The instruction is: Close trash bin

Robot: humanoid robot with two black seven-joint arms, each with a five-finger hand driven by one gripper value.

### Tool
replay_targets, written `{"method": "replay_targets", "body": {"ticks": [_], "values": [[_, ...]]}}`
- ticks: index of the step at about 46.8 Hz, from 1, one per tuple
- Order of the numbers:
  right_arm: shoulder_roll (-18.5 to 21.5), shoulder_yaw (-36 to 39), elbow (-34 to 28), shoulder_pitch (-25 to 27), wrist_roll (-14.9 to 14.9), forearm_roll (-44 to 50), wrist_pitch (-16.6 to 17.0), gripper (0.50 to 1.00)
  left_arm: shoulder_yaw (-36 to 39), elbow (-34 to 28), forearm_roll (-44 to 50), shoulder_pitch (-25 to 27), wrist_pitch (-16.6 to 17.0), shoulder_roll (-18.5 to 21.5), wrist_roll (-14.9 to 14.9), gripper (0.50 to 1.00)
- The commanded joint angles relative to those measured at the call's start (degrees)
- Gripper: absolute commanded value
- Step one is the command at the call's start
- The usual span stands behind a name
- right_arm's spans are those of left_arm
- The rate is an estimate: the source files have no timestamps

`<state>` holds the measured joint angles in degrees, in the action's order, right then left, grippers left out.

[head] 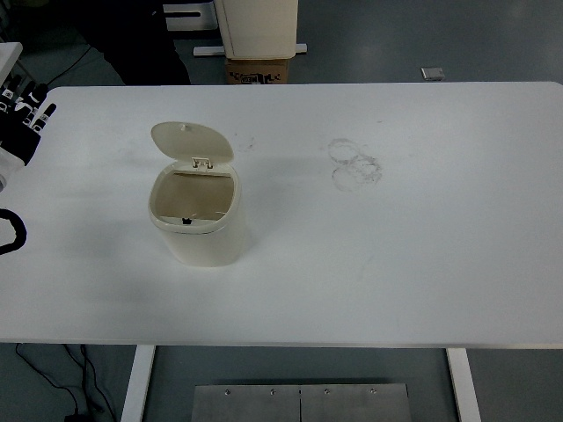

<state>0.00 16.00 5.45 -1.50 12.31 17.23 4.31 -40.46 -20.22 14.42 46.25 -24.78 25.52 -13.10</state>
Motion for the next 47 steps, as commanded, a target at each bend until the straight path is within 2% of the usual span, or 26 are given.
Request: {"method": "replay_targets", "body": {"ticks": [1, 16, 21, 35, 47], "values": [[0.0, 0.0, 0.0, 0.0, 0.0, 0.0, 0.0, 0.991, 0.1, -0.1, 0.0, 0.2, -0.1, 0.2, 0.0, 1.0], [0.0, 0.0, 0.0, 0.0, 0.0, 0.0, 0.0, 0.991, 0.4, -0.1, -0.4, 0.9, 0.2, 0.8, 0.1, 1.0], [0.0, 0.0, 0.0, 0.0, 0.0, 0.0, 0.0, 0.991, 2.7, -0.3, -0.4, 2.3, 0.1, 1.3, 0.5, 1.0], [0.0, 0.0, 0.0, 0.0, 0.0, 0.0, 0.0, 0.991, 19.2, -5.6, -0.4, 9.0, -0.2, 5.5, 0.5, 1.0], [0.0, 0.0, 0.0, 0.0, 0.1, 0.0, 0.0, 0.991, 41.0, -15.4, -0.4, 20.5, 0.3, 10.9, 0.4, 1.0]]}}
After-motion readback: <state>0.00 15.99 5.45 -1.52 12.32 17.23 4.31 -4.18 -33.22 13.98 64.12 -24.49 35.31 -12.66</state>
